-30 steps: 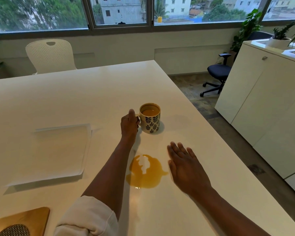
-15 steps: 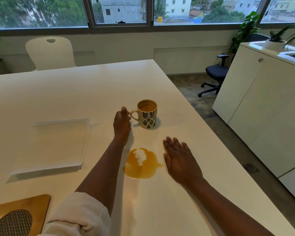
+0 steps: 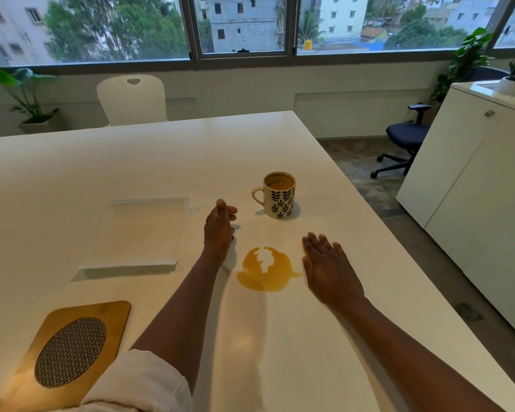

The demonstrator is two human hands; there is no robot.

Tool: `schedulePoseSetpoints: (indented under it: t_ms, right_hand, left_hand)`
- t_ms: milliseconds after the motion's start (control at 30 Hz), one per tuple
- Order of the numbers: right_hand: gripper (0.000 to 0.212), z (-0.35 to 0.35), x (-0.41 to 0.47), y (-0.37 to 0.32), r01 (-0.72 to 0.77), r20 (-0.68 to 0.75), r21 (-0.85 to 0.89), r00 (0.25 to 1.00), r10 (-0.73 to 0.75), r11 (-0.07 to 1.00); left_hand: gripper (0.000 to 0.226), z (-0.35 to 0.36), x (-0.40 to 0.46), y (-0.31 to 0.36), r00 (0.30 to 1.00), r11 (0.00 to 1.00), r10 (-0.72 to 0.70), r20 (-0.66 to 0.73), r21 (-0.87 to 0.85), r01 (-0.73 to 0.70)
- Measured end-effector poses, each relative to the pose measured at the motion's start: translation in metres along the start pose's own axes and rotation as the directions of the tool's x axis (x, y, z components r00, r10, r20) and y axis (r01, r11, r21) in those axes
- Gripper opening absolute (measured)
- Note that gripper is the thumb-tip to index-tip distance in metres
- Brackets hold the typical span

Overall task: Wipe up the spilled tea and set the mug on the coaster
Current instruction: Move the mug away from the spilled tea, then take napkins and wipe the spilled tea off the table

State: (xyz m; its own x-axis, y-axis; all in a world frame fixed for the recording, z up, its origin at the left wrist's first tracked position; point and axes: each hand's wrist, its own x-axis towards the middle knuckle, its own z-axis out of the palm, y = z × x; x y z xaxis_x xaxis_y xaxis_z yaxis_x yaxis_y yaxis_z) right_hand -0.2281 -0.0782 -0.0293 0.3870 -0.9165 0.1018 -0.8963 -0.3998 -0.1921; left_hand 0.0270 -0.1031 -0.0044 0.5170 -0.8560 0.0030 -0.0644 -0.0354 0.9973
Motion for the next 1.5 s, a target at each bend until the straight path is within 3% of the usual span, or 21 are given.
schedulePoseSetpoints:
  t_ms: [533, 900, 1267, 1500]
  right_hand:
    - [0.052, -0.005, -0.003, -0.004, 0.004, -0.012, -0.002, 1.000, -0.004, 1.000]
    - [0.050, -0.018, 0.002, -0.014, -0.004, -0.011, 0.135, 1.000, 0.006, 0.991]
    - [0.049, -0.023, 0.028, -0.078, 0.221, -0.076, 0.303, 0.975, -0.208, 0.927]
    - [0.052, -0.016, 0.055, -0.140, 0.315, -0.093, 0.371, 0.949, -0.302, 0.874]
  left_hand:
    - [0.037, -0.034, -0.066, -0.010, 0.993, 0.991, 0.115, -0.015, 0.074, -0.114]
    - [0.029, -0.060, -0.092, -0.009, 0.990, 0.996, 0.091, -0.107, 0.013, -0.090]
    - [0.012, -0.115, -0.106, 0.014, 0.928, 0.885, 0.273, -0.254, 0.445, -0.139]
    - [0.004, -0.164, -0.086, 0.033, 0.888, 0.812, 0.379, -0.259, 0.553, -0.185]
